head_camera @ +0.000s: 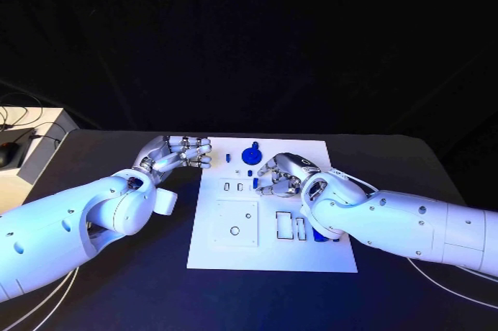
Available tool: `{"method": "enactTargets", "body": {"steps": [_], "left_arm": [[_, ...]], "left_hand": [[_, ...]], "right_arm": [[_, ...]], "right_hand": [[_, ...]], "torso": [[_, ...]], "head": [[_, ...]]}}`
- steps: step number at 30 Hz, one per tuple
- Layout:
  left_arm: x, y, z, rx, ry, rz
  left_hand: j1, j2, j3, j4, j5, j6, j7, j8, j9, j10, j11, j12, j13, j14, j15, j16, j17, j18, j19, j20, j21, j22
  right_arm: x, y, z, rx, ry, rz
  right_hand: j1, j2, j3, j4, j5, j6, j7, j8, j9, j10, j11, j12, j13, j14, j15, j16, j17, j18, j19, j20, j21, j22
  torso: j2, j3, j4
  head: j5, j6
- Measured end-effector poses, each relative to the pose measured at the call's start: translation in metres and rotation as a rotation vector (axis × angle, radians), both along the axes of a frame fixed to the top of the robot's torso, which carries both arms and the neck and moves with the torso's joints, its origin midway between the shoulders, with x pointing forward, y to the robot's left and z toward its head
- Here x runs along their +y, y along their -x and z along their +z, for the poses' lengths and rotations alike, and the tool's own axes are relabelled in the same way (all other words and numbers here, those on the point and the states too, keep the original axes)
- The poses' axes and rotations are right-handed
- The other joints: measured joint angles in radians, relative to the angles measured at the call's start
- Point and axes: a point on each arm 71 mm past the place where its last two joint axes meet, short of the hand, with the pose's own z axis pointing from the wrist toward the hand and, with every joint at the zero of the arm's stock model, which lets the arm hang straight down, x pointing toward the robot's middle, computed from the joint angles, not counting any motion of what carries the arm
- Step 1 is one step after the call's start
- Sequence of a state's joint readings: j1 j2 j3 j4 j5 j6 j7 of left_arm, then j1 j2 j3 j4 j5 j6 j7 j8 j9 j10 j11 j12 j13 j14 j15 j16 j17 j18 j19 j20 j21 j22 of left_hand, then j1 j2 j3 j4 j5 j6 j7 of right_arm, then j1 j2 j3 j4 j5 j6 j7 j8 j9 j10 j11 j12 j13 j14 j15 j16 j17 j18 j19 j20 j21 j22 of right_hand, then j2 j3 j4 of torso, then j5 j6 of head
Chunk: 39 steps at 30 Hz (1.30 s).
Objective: Assemble the parts on the task board
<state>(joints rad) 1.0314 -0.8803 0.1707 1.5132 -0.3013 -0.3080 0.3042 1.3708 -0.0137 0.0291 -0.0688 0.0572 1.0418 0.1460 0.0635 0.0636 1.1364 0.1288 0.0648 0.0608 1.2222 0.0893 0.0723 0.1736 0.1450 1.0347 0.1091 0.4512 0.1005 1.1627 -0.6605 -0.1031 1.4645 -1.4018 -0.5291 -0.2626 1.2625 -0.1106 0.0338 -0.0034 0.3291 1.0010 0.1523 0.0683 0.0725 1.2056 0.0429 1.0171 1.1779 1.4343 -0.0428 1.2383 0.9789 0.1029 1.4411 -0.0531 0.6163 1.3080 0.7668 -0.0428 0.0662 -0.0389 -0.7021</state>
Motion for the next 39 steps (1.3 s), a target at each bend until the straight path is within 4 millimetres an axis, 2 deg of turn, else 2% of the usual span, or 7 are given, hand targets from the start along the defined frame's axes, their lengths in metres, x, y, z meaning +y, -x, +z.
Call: {"method": "enactTargets", "body": {"steps": [13, 17, 21, 25, 30, 33, 39], "left_arm": [[0.001, -0.003, -0.003, 0.013, -0.018, 0.007], [0.001, -0.004, -0.005, 0.021, -0.032, 0.008], [0.0, -0.005, -0.006, 0.031, -0.058, 0.004], [-0.004, -0.007, -0.005, 0.043, -0.104, -0.007], [-0.013, -0.013, 0.001, 0.05, -0.197, -0.045], [-0.022, -0.017, 0.004, 0.057, -0.269, -0.083], [-0.046, -0.025, 0.014, 0.055, -0.427, -0.158]], "left_hand": [[-0.003, -0.012, -0.014, 0.008, 0.0, -0.02, 0.013, 0.0, 0.0, 0.093, -0.031, 0.005, 0.001, 0.087, -0.039, 0.075, 0.044, 0.0, 0.067, -0.034, 0.058, 0.034], [-0.013, -0.031, -0.021, 0.017, 0.0, -0.03, 0.023, 0.0, 0.0, 0.13, -0.043, 0.015, 0.004, 0.136, -0.06, 0.183, 0.115, -0.008, 0.104, -0.071, 0.14, 0.084], [-0.033, -0.051, -0.014, 0.047, -0.004, -0.013, 0.006, 0.015, 0.003, 0.174, -0.063, 0.069, 0.024, 0.128, -0.092, 0.405, 0.291, -0.016, 0.122, -0.106, 0.294, 0.182], [-0.072, -0.079, -0.021, 0.078, -0.006, 0.031, -0.02, 0.056, 0.01, 0.216, -0.093, 0.195, 0.105, 0.094, -0.117, 0.647, 0.474, -0.023, 0.096, -0.14, 0.459, 0.293], [-0.132, -0.075, -0.012, 0.136, -0.006, 0.03, -0.037, 0.14, 0.037, 0.091, -0.113, 0.487, 0.346, 0.076, -0.137, 0.901, 0.657, -0.021, 0.055, -0.162, 0.678, 0.45], [-0.154, -0.086, 0.013, 0.182, 0.0, 0.002, -0.048, 0.218, 0.079, 0.035, -0.121, 0.662, 0.482, 0.09, -0.139, 0.982, 0.725, 0.011, 0.064, -0.155, 0.755, 0.553], [-0.173, -0.072, 0.035, 0.214, 0.0, 0.0, -0.068, 0.311, 0.15, 0.052, -0.142, 0.79, 0.588, 0.18, -0.158, 1.114, 0.872, 0.015, 0.182, -0.165, 0.868, 0.762]], "right_arm": [[-0.015, 0.002, 0.017, -0.075, -0.157, 0.072], [-0.023, -0.002, 0.025, -0.088, -0.253, 0.078], [-0.034, -0.01, 0.036, -0.083, -0.375, 0.06], [-0.047, -0.018, 0.043, -0.065, -0.492, 0.019], [-0.066, -0.028, 0.05, -0.04, -0.607, -0.052], [-0.078, -0.033, 0.053, -0.026, -0.661, -0.089], [-0.096, -0.04, 0.059, -0.006, -0.738, -0.143]], "right_hand": [[-0.006, -0.007, -0.064, 0.041, 0.001, -0.04, 0.012, 0.0, 0.001, -0.045, 0.009, -0.015, -0.046, -0.009, 0.009, -0.046, -0.04, 0.012, -0.031, 0.012, -0.17, 0.0], [-0.014, 0.001, -0.084, 0.03, 0.008, -0.042, 0.013, 0.0, 0.002, -0.055, 0.006, -0.015, -0.052, -0.009, 0.009, -0.046, -0.037, 0.012, -0.031, 0.012, -0.188, 0.0], [-0.026, 0.032, -0.103, 0.013, 0.016, -0.045, 0.013, 0.0, 0.001, -0.064, 0.007, -0.015, -0.059, -0.009, 0.009, -0.057, -0.039, 0.012, -0.031, 0.012, -0.212, 0.0], [-0.052, 0.058, -0.129, -0.002, 0.045, -0.033, 0.002, 0.0, 0.004, -0.068, 0.003, -0.015, -0.066, -0.009, 0.009, -0.058, -0.038, 0.012, -0.031, 0.012, -0.218, 0.0], [-0.063, 0.093, -0.153, -0.026, 0.063, 0.001, -0.003, 0.0, 0.008, -0.07, 0.002, -0.015, -0.075, -0.009, 0.009, -0.062, -0.034, 0.012, -0.031, 0.012, -0.218, 0.0], [-0.064, 0.107, -0.156, -0.038, 0.068, 0.011, -0.006, 0.0, 0.009, -0.072, -0.001, -0.027, -0.093, -0.009, 0.009, -0.088, -0.056, 0.012, -0.037, 0.006, -0.25, -0.001], [-0.069, 0.12, -0.161, -0.055, 0.068, 0.011, -0.006, 0.003, 0.009, -0.111, 0.015, -0.117, -0.188, -0.033, 0.0, -0.24, -0.186, 0.012, -0.059, 0.002, -0.427, -0.008]], "torso": [[-0.001, 0.0007, -0.0008], [-0.002, 0.0011, -0.0012], [-0.002, 0.002, -0.0018], [-0.002, 0.0027, -0.0018], [-0.006, 0.0051, -0.0024], [-0.009, 0.0062, -0.0036], [-0.014, 0.0098, -0.0084]], "head": [[0.003, 0.007], [0.002, 0.01], [0.002, 0.015], [0.002, 0.018], [0.002, 0.02], [0.003, 0.02], [0.006, 0.019]]}}
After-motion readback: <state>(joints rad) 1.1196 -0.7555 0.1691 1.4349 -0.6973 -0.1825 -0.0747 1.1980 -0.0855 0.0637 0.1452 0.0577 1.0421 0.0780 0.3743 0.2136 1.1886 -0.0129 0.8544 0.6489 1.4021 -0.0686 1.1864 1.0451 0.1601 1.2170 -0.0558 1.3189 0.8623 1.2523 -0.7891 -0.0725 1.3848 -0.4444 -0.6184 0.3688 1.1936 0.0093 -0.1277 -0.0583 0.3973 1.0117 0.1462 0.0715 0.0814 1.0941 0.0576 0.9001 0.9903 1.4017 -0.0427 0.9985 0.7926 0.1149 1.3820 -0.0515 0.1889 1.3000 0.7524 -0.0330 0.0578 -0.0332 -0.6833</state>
